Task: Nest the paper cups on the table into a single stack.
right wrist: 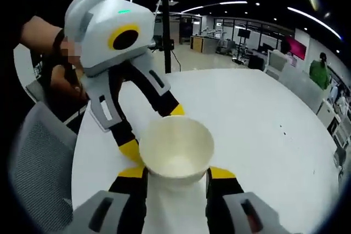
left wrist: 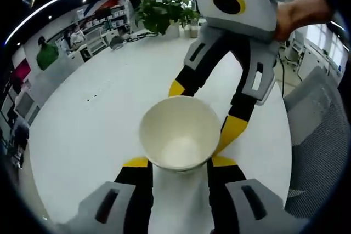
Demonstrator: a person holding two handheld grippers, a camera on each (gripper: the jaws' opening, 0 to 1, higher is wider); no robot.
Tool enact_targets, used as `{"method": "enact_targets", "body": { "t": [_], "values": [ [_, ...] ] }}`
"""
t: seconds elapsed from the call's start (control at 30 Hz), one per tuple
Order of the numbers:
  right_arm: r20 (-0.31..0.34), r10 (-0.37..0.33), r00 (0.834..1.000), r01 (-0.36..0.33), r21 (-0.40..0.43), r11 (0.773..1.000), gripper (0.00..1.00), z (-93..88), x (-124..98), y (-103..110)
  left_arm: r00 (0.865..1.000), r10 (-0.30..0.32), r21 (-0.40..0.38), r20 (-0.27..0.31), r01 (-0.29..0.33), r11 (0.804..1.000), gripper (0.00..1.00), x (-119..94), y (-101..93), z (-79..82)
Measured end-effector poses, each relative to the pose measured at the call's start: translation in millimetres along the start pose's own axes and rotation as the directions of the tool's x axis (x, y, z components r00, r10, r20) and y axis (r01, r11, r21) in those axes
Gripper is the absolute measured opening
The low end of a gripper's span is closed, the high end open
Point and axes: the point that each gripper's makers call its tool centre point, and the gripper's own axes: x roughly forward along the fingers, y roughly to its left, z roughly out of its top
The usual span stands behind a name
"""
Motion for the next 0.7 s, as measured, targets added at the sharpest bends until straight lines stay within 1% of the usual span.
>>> {"method": "enact_targets", "body": {
  "t": [0.03,0.1,0.2,0.27,0.33,0.4,0.43,0.47,0.5,0.53,0.57,0.6,0.63,0.7],
  "values": [
    [-0.004,0.003,1.0,-0.003,0.007,1.0,0.41,-1.0,3,-2,1.0,-0.002,-0.002,-0.005,0.002,1.0,0.37,0,-1.0,0.0],
    [-0.007,0.006,1.0,-0.006,0.015,1.0,0.41,-2.1,3,1,1.0,-0.001,0.0,-0.011,0.001,1.0,0.37,1,-1.5,-0.8],
    [-0.007,0.002,1.0,-0.001,0.031,1.0,0.42,-5.6,3,-3,1.0,-0.001,0.005,-0.014,0.001,1.0,0.38,0,-2.3,-2.6],
    [-0.012,-0.036,0.999,0.036,0.017,0.999,0.46,-9.4,4,-9,1.0,-0.003,0.006,-0.015,0.003,1.0,0.41,-1,-4.7,-4.0],
    [-0.003,-0.055,0.998,0.056,0.063,0.996,0.5,-8.4,2,-11,0.999,0.01,0.04,-0.043,-0.008,0.999,0.47,1,-2.4,-11.7],
    [0.008,-0.078,0.997,0.077,0.08,0.994,0.51,-7.1,1,-13,0.999,0.011,0.031,-0.05,-0.01,0.999,0.51,0,-2.9,-15.5],
    [0.018,-0.109,0.994,0.107,0.089,0.99,0.52,-6.3,-5,-12,0.999,0.02,0.008,-0.047,-0.02,1.0,0.51,-4,-4.4,-19.8],
    [0.022,-0.124,0.992,0.121,0.103,0.987,0.52,-7.0,-6,-12,0.999,0.028,-0.023,-0.039,-0.029,0.999,0.52,-7,-5.6,-21.7],
    [0.02,-0.14,0.99,0.137,0.106,0.985,0.53,-8.6,-5,-12,0.999,0.037,-0.075,-0.02,-0.039,0.996,0.52,-11,-4.5,-23.9],
    [0.017,-0.153,0.988,0.15,0.111,0.982,0.54,-12.0,-8,-11,0.999,0.047,-0.108,-0.008,-0.047,0.993,0.52,-14,-3.5,-24.9],
    [0.018,-0.161,0.987,0.158,0.128,0.979,0.55,-16.1,-11,-7,0.998,0.068,-0.161,0.007,-0.066,0.985,0.52,-18,-2.5,-26.4],
    [0.021,-0.164,0.986,0.16,0.147,0.976,0.56,-18.2,-13,-6,0.997,0.08,-0.191,0.02,-0.074,0.979,0.53,-20,-2.2,-26.8],
    [0.022,-0.176,0.984,0.17,0.159,0.973,0.56,-21.8,-15,-4,0.995,0.094,-0.235,0.036,-0.083,0.968,0.54,-25,-1.8,-29.0],
    [0.019,-0.196,0.98,0.19,0.174,0.966,0.59,-26.4,-20,0,0.99,0.127,-0.276,0.055,-0.107,0.955,0.54,-34,-4.0,-31.3]
  ]
}}
